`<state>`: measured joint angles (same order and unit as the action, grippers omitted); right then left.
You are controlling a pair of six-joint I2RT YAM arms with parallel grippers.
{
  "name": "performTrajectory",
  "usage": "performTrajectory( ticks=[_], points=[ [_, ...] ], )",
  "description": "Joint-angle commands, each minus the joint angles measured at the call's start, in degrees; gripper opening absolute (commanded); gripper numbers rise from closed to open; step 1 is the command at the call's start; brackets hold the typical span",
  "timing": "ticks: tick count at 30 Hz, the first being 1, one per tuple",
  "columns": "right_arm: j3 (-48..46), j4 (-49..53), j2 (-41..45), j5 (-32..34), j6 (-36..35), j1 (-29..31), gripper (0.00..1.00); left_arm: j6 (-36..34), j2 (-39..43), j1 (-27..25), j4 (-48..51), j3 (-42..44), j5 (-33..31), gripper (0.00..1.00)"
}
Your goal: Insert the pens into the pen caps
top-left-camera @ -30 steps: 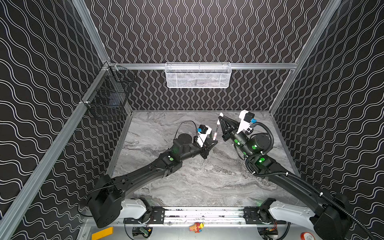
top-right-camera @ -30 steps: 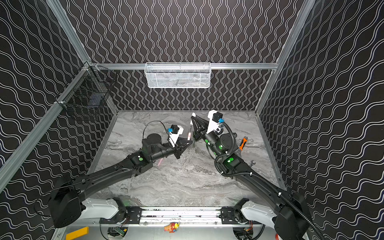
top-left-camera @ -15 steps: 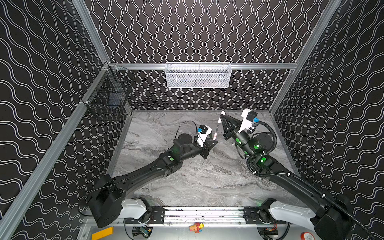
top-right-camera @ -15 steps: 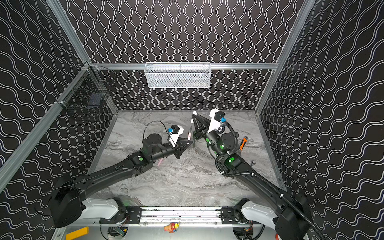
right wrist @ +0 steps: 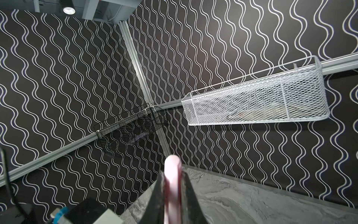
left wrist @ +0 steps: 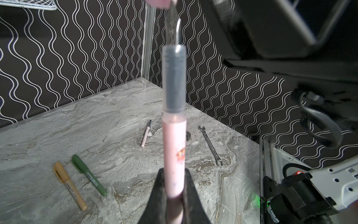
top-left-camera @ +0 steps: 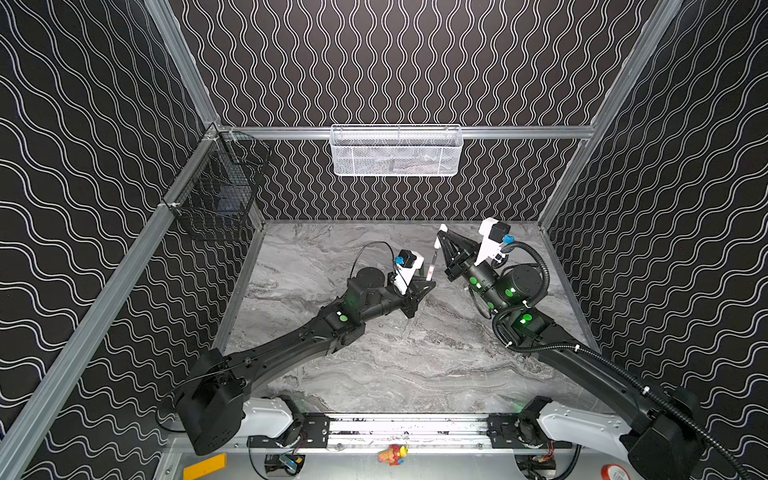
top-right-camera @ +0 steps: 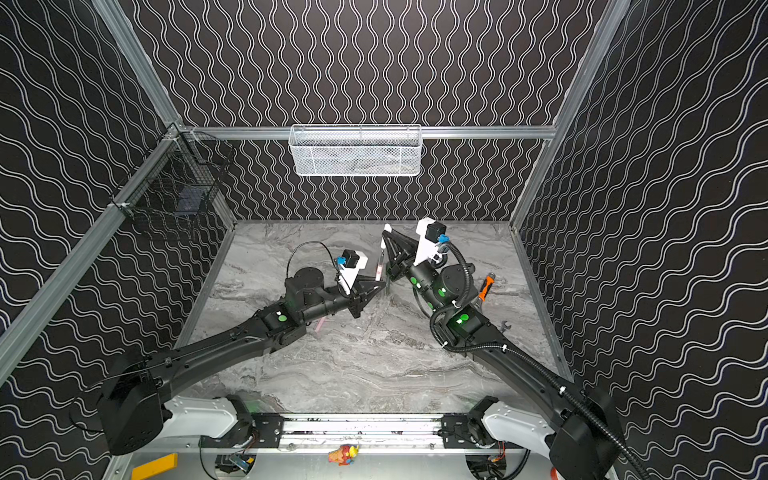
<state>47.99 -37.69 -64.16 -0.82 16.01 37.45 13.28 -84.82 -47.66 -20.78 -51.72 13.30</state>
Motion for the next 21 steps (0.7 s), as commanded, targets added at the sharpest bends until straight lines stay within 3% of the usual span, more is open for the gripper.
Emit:
performTrajectory(
  ticks=[1, 12, 21],
  points=[
    [-0.85, -0.32, 0.61, -0.88, 1.21, 0.07, 0.08, -0.71, 0.35, -0.12, -2.06, -0.14, -0.29, 0.0],
    [-1.58, 0.25, 0.7, -1.3, 1.67, 0.11, 0.08, -0.71, 0.18, -0.07, -1.98, -0.23, -0.2, 0.0],
    [2.67, 1.95, 1.15, 0.19, -1.95, 0.06, 0.08, -0.41, -0.19, -0.08, -1.82, -0.54, 0.23, 0.0]
  ],
)
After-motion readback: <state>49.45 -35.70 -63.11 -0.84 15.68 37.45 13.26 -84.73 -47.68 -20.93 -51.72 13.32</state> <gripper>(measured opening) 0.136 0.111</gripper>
